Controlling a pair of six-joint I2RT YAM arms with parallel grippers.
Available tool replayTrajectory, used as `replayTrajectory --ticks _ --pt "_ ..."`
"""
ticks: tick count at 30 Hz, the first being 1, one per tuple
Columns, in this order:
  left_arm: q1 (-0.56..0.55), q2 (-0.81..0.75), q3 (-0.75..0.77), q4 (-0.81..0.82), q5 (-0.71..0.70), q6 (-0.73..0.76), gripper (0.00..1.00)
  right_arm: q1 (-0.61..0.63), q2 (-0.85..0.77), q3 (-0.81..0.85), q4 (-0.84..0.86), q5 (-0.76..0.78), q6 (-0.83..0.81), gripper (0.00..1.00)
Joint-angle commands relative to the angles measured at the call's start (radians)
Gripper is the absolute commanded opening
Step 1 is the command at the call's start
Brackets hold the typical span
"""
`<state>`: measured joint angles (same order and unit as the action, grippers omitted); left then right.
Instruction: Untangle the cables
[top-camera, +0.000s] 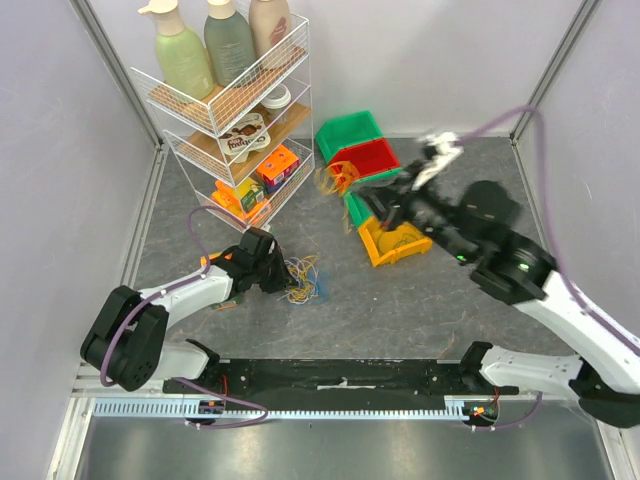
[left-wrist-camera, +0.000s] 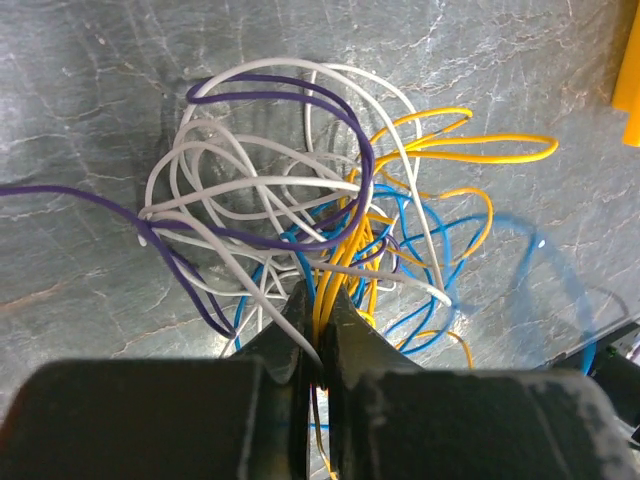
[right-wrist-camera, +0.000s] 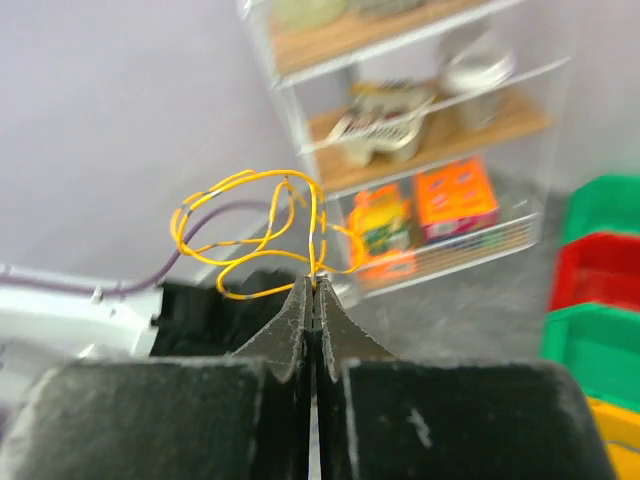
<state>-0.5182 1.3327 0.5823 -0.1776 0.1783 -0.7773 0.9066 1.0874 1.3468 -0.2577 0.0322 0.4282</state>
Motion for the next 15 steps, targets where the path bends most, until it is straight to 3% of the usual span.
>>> replayTrajectory --ticks 1,4,8,11,13,15 --pt "0.006 -0.012 -0.004 -0.014 -0.057 0.016 0.02 0.002 -0.101 0.058 -0.121 0.382 -0.14 0.0" --pt "0.006 -0.033 -0.004 -0.033 -0.076 0.019 0.02 0.002 -0.1 0.026 -0.166 0.644 -0.203 0.0" --pt "0.007 -0.07 -0.013 -0.037 -0.074 0.019 0.02 -0.002 -0.057 -0.066 -0.155 0.742 -0.243 0.0" --pt "0.007 -0.102 -0.021 -0.03 -0.071 0.018 0.02 -0.055 -0.02 -0.106 -0.13 0.648 -0.224 0.0" --pt "0.006 -0.116 -0.019 -0.028 -0.054 0.021 0.02 -0.113 -0.012 -0.135 -0.104 0.472 -0.207 0.0" --pt "0.007 -0.125 -0.013 -0.025 -0.01 0.042 0.11 -0.165 -0.02 -0.176 -0.06 0.25 -0.215 0.0"
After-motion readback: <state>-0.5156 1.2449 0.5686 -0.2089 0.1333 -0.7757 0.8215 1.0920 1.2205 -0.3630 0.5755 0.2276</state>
